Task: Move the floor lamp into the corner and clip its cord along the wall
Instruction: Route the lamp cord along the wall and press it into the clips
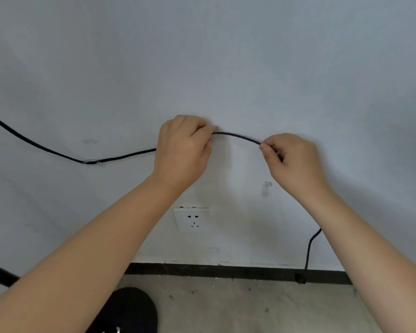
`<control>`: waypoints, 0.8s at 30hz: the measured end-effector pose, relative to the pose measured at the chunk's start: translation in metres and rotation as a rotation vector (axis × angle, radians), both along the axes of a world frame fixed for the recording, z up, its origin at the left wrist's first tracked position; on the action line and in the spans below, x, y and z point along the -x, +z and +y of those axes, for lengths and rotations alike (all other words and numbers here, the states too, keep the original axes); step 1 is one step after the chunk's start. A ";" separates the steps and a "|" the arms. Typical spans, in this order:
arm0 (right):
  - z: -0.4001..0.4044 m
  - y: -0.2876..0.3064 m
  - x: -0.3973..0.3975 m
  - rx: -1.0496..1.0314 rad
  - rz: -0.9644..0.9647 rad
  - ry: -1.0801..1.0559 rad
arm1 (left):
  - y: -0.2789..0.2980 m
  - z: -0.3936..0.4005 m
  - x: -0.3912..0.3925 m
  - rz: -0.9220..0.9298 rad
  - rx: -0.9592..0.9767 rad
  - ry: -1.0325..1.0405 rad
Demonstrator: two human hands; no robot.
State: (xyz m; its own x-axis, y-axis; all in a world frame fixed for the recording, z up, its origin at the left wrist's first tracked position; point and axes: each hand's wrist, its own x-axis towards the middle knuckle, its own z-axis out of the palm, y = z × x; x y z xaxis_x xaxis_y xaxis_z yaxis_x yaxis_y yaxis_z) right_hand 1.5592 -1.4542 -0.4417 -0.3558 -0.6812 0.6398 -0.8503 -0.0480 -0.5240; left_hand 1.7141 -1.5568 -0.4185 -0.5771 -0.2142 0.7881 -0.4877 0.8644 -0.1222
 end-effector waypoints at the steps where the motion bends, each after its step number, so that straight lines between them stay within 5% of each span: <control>1: 0.004 -0.007 0.002 -0.024 -0.058 0.027 | -0.007 0.001 0.001 0.018 0.040 0.040; 6: 0.026 -0.052 0.022 -0.165 -0.518 0.178 | -0.051 0.018 0.013 -0.010 0.126 -0.030; 12: 0.052 -0.106 0.039 -0.401 -0.807 0.194 | -0.085 0.042 0.045 0.168 -0.744 -0.154; 17: 0.042 -0.119 0.025 -0.483 -0.817 0.100 | -0.109 0.052 0.065 0.371 -1.037 -0.259; 24: 0.034 -0.104 0.031 -0.509 -0.539 0.005 | -0.125 0.057 0.080 0.493 -1.204 -0.177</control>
State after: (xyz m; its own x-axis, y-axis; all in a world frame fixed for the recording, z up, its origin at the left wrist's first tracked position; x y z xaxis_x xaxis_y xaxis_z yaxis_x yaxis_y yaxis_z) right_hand 1.5285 -1.4198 -0.5462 -0.5277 -0.8493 -0.0184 -0.4689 0.3092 -0.8274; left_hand 1.6339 -1.5000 -0.5436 -0.3781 -0.8785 0.2921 -0.1290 0.3625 0.9230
